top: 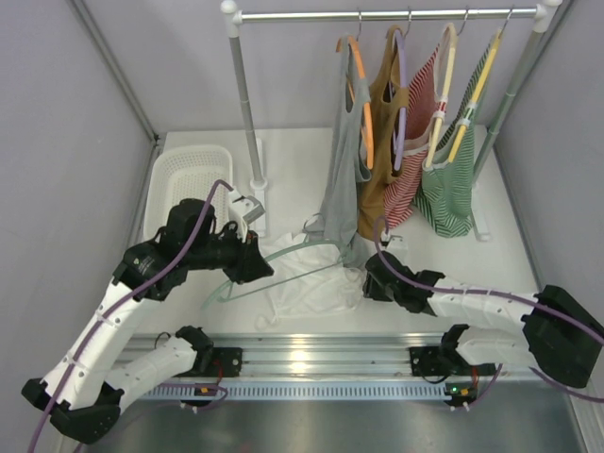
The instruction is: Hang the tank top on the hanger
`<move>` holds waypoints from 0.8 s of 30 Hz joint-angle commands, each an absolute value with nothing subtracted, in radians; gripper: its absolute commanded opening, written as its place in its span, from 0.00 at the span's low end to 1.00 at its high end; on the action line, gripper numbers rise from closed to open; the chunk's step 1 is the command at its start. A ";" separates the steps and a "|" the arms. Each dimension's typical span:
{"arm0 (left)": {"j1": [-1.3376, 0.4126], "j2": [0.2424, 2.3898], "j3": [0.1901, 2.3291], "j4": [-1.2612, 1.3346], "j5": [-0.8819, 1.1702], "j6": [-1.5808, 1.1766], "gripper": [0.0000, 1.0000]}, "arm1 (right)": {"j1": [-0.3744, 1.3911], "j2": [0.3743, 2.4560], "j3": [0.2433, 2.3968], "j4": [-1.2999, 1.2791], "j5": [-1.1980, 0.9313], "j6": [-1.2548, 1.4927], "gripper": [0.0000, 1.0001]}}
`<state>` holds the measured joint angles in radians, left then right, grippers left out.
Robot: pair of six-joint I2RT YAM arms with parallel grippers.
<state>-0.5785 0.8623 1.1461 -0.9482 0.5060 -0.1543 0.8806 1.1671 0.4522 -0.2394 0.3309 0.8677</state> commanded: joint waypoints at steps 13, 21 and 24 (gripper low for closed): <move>-0.584 0.865 1.181 -0.913 0.509 -0.150 0.00 | 0.908 1.107 0.451 -0.281 0.288 0.873 0.38; -0.587 0.864 1.158 -0.900 0.514 -0.166 0.00 | 0.980 1.220 0.515 -0.278 0.307 0.914 0.37; -0.589 0.859 1.151 -0.896 0.511 -0.169 0.00 | 0.991 1.236 0.522 -0.284 0.310 0.923 0.38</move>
